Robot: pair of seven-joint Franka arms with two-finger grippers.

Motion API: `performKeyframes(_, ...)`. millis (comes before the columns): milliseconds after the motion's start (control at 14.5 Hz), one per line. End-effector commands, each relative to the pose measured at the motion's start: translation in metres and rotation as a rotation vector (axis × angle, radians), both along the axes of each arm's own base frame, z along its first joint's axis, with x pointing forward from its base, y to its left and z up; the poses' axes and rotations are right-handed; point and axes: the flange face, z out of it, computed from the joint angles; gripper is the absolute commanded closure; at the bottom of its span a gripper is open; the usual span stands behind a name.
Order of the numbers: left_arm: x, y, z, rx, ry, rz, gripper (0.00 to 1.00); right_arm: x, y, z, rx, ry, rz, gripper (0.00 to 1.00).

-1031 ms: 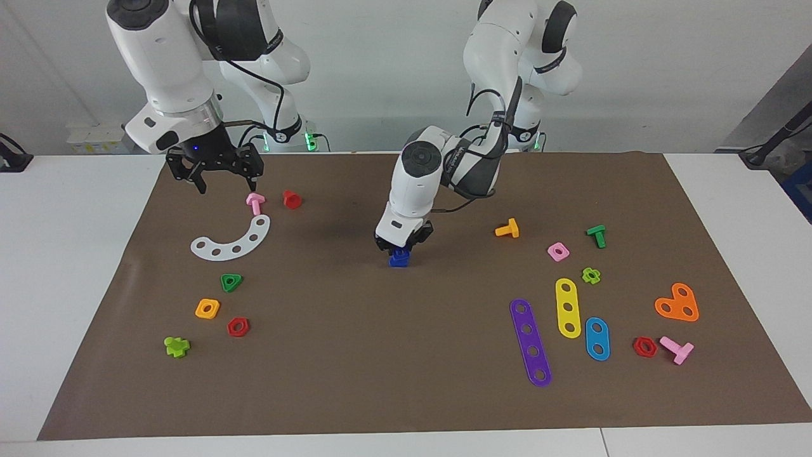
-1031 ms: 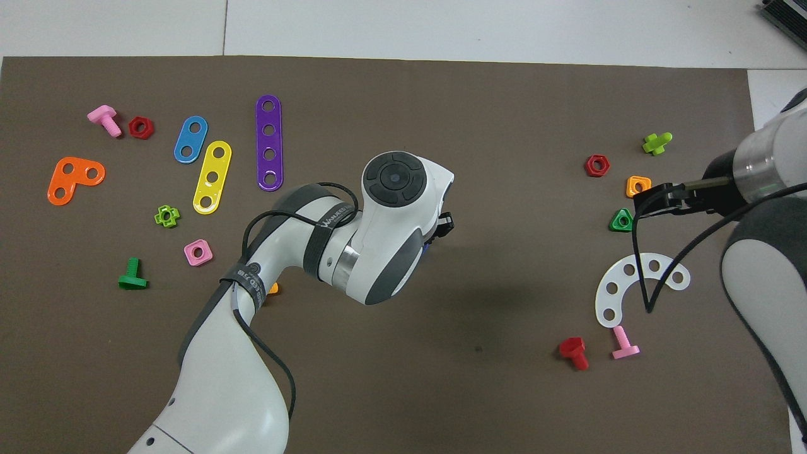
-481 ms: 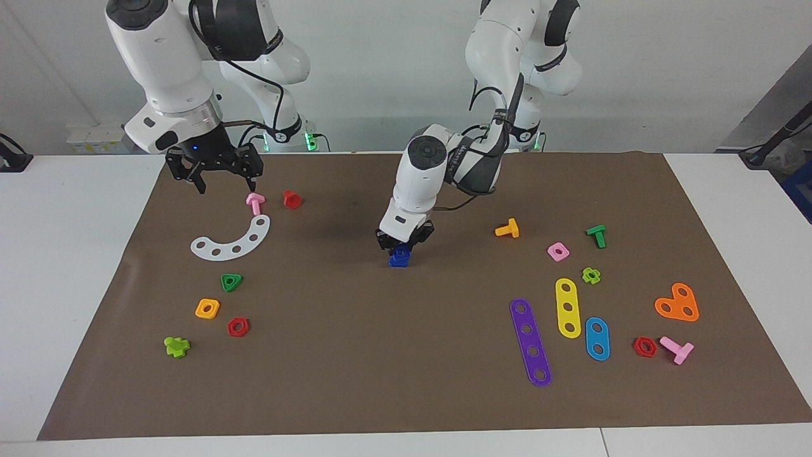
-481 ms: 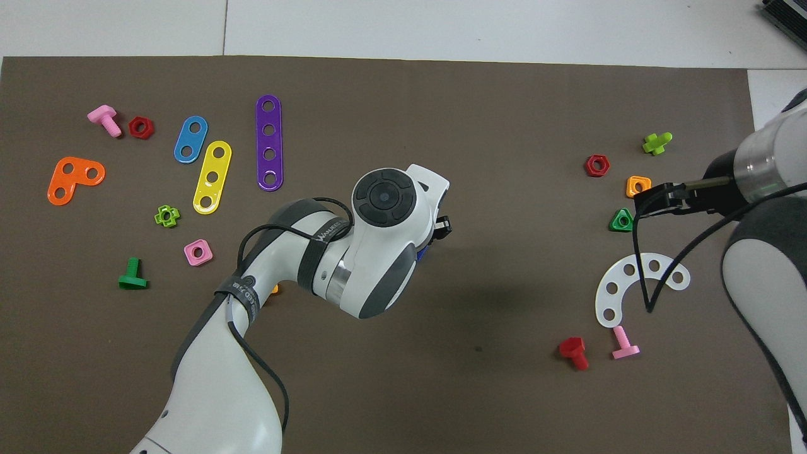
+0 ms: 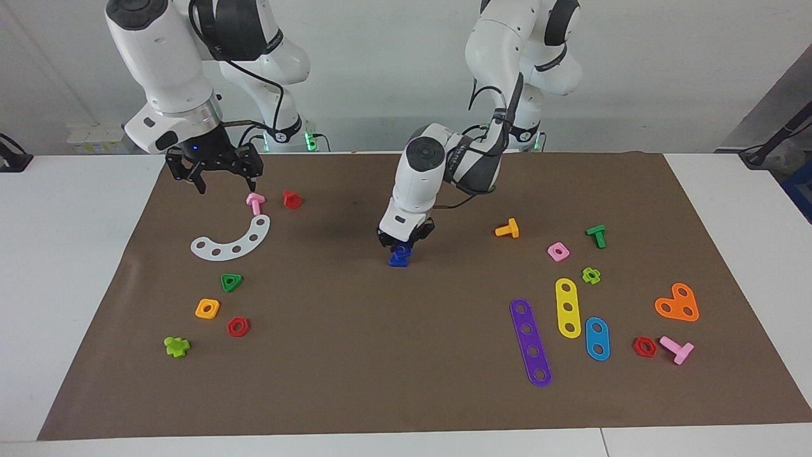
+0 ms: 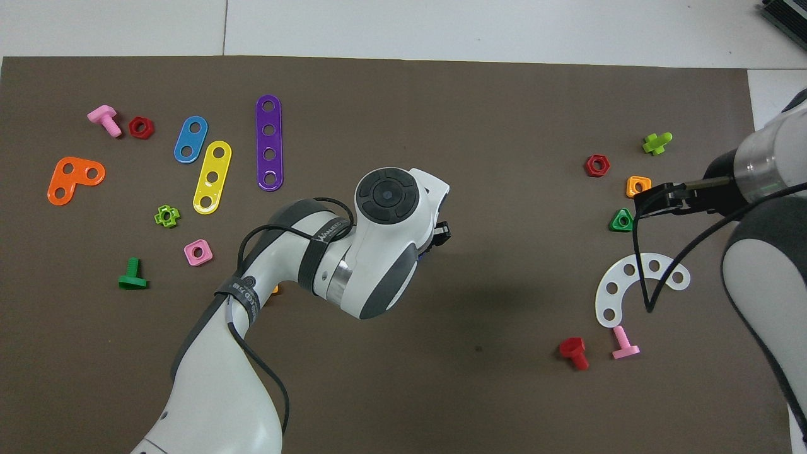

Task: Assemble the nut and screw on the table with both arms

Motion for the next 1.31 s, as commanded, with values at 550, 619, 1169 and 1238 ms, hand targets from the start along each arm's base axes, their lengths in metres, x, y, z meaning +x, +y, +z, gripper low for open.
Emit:
performKeyframes(550, -0.006, -0.001, -0.012, -0.029, -0.019, 0.03, 1.0, -0.001, -0.003, 0.0, 0.014, 0.002, 0.021, 0.0)
performKeyframes(619, -0.006, -0.001, -0.012, -0.03, -0.024, 0.031, 1.0, -0.001, -0.003, 0.0, 0.014, 0.002, 0.021, 0.0)
performKeyframes(1169, -0.005, -0.001, -0.012, -0.024, -0.04, 0.019, 0.02, -0.001, -0.005, -0.001, 0.014, 0.004, 0.018, 0.0)
performKeyframes(1238, -0.004, -0.002, -0.011, -0.022, -0.044, 0.017, 0.0, -0.001, -0.005, 0.0, 0.014, 0.002, 0.018, 0.0)
